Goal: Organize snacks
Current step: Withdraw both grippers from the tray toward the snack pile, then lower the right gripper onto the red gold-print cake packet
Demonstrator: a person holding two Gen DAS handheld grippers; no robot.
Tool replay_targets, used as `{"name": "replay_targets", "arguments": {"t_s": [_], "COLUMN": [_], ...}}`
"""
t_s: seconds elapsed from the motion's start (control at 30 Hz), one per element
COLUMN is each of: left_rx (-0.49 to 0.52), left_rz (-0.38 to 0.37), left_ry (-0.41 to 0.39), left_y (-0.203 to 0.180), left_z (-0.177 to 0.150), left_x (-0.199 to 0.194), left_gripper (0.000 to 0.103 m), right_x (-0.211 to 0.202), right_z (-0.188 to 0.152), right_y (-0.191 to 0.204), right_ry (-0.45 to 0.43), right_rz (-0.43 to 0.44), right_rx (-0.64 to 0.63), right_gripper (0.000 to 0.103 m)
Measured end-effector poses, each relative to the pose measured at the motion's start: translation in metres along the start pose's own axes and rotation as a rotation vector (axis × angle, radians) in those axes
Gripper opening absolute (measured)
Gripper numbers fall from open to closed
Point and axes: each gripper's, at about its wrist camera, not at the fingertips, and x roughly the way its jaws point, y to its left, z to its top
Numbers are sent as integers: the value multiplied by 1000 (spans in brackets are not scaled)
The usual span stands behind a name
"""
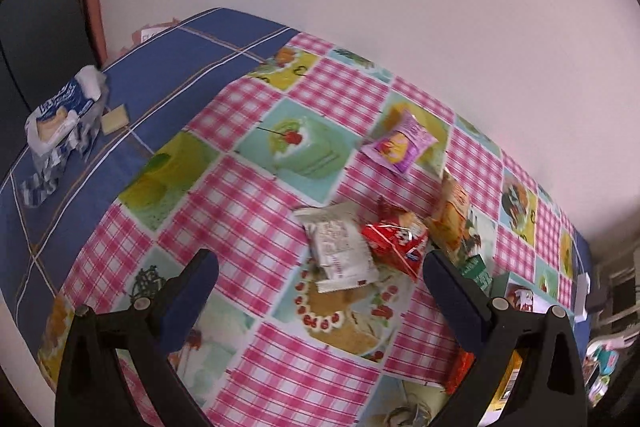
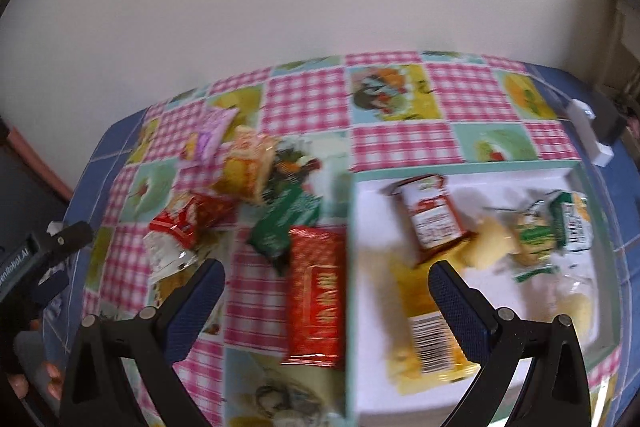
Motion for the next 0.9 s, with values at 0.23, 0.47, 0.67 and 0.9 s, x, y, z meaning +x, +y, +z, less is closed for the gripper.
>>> {"name": "replay_targets", "arguments": {"t_s": [0.23, 0.47, 0.67, 0.9], "left_rx": [-21, 30, 59, 59], "left_rz": [28, 59, 67, 73], "left_ry": [60, 186, 258, 256], "left_y": [8, -4, -13, -14], "left_z": [0, -17, -31, -29], "left_x": [22, 66, 89, 94], "left_gripper": [102, 102, 102, 102], "right_x": [27, 51, 64, 65], "right_z": [-7, -16, -20, -19], "right_y": [16, 15, 15, 19], "right_ry": [74, 149, 181, 174], "right_rz": [43, 44, 44, 16], "right_rx": [-3, 21, 31, 7], "right_gripper": [97, 80, 74, 73]}}
